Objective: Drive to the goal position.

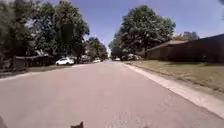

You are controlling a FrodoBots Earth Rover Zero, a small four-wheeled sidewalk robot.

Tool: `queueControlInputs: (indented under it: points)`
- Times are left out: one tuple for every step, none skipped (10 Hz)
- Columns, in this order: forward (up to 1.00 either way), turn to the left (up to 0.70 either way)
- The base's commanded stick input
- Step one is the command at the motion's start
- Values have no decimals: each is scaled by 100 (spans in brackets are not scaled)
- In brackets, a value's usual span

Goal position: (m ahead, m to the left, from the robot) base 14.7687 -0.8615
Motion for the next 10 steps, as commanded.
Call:
queueControlInputs:
  points:
    - [70,0]
    - [70,0]
    - [70,0]
    - [70,0]
    - [70,0]
    - [70,0]
    - [70,0]
    - [70,0]
    - [70,-21]
    - [70,-35]
